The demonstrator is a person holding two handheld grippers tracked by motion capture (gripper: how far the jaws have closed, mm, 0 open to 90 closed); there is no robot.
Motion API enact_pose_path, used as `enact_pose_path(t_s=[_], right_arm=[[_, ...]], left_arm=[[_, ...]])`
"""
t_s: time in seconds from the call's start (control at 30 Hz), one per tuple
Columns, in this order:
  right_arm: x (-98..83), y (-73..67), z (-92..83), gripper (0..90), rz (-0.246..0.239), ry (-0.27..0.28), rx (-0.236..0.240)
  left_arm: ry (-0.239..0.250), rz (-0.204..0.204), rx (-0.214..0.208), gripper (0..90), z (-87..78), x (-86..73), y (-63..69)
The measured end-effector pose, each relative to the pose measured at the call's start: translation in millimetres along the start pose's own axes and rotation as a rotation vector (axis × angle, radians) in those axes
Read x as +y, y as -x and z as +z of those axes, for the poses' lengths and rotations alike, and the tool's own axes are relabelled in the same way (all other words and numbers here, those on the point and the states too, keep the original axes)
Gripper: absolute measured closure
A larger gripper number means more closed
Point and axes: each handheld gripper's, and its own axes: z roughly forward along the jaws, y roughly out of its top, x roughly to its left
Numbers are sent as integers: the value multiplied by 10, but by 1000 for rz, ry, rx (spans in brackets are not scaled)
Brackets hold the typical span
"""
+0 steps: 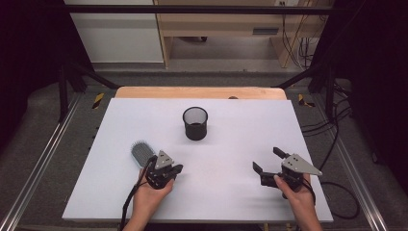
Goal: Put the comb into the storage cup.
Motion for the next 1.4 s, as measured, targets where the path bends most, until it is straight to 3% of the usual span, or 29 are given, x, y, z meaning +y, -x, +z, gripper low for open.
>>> enact_pose_path(t_s=[0.1,0.43,0.63,0.8,1.3,1.4], right_arm=[[-1,-7,-9,70,-5,-3,3],[6,-16,4,70,-6,-9,10],[16,-39,19,68,-21,-14,13],[4,-59,22,68,-30,-24,15],[0,-73,39,67,-37,-31,21],[-4,-77,45,67,-41,-35,23]], left_arm=[[-47,-6,-6,898,21,-34,-28],[-123,-47,-34,899,-13,-157,-89],[-143,-53,-51,899,-26,-160,-122],[-178,-43,-39,900,-94,-174,-156],[-215,-52,-35,900,-302,-296,-258],[-250,-27,-18,900,-360,-307,-292]])
